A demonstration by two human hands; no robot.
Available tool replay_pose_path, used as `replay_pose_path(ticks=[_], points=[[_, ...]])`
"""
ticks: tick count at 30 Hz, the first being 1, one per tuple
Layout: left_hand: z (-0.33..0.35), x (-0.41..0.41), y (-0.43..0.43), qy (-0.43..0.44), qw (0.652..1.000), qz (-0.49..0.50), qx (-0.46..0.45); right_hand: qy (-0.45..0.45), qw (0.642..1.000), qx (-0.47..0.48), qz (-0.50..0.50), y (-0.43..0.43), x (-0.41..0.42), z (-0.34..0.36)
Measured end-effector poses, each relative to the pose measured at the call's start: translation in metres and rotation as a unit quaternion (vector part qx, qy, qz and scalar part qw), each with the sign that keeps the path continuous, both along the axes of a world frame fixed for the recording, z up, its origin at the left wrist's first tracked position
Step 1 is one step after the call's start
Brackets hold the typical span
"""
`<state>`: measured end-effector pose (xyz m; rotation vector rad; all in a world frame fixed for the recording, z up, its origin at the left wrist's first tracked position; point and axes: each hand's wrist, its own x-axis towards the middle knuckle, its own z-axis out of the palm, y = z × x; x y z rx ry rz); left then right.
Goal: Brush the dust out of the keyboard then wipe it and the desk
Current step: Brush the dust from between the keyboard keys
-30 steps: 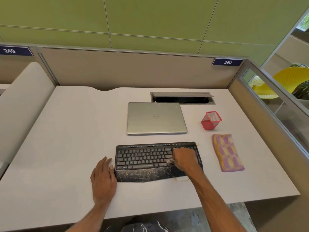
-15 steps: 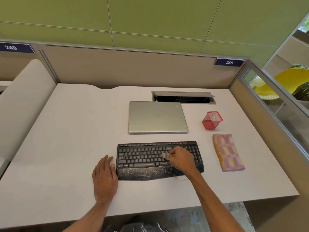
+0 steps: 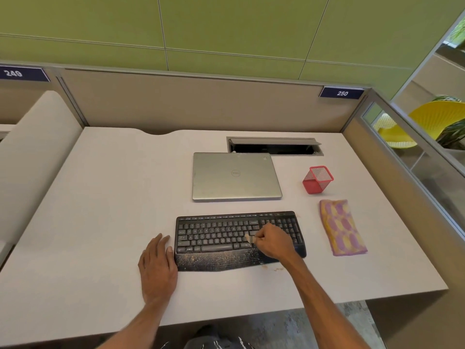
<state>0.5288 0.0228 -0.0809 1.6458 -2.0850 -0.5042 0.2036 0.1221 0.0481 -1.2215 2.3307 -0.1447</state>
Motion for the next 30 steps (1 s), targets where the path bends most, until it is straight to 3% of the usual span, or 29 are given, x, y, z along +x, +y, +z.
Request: replay_pose_path(ticks=[4,8,10,15,18,23,30], points=[[0.000,0.000,0.000,0.000,1.000,-0.004,-0.001,-0.069,0.997,0.029,0.022,-0.002,-0.005,0.005],[0.000,-0.001,0.000,0.002,1.000,-0.003,-0.002,0.024,0.999,-0.027,-0.023,-0.001,-0.006,0.010],[0.000,0.000,0.000,-0.002,1.000,-0.002,-0.003,0.031,0.999,-0.005,-0.010,-0.002,-0.005,0.006],[-0.001,0.000,0.000,-0.003,1.000,-0.001,-0.003,-0.118,0.992,0.026,0.037,-0.008,-0.001,0.005],[0.000,-0.001,0.000,-0.005,1.000,-0.001,-0.007,-0.068,0.997,0.000,0.030,-0.008,0.003,0.004],[0.000,-0.001,0.000,-0.001,1.000,-0.001,-0.009,0.030,0.997,0.053,0.044,-0.001,-0.013,0.010],[-0.003,-0.002,-0.002,-0.012,1.000,0.002,-0.002,0.027,0.996,-0.025,-0.080,0.003,-0.038,0.018]])
